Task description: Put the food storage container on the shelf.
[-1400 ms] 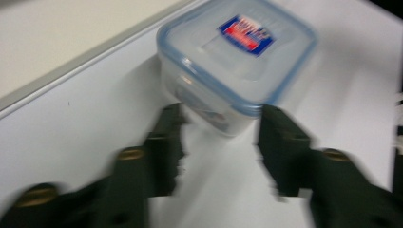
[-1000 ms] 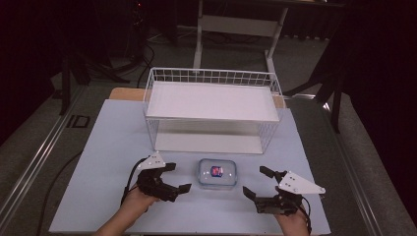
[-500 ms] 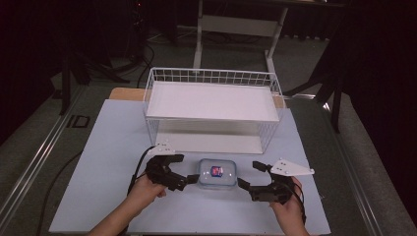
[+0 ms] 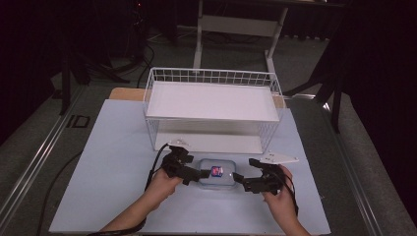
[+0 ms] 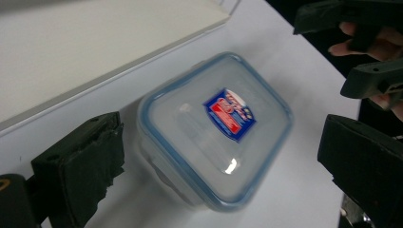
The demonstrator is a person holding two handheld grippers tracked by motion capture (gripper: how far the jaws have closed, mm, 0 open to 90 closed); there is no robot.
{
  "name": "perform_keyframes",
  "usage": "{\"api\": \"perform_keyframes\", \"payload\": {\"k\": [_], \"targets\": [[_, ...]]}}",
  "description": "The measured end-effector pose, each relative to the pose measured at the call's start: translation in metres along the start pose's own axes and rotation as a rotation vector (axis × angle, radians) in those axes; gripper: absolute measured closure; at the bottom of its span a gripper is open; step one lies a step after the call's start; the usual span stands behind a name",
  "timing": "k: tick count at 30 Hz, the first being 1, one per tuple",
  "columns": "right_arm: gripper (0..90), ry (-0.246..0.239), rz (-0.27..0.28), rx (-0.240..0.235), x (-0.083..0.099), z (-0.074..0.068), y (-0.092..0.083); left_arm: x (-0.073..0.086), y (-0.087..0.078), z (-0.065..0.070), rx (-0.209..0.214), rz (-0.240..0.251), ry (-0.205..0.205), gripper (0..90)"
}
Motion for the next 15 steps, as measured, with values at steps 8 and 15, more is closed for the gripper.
{"api": "perform_keyframes", "payload": {"k": [8,15], "targets": [[12.0,0.272,-0.099,0.049,0.007,0.019,0.016,0.007,0.017,-0.013,-0.028,-0.079,-0.118,2.7],[13.6,0.502,-0.186,-0.03,0.016,0.023,0.033,0.015,0.024,-0.02,0.002,-0.09,-0.229,7.5]]}}
Point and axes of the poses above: each handheld gripper's, and its own axes: y roughly forward along the jaws, x roughly out of its underside, z roughly to its right, the point moved 5 cm from there along y, roughly forward along the jaws, and after that the axes turned 8 degrees about y, right-handed, at the moved point
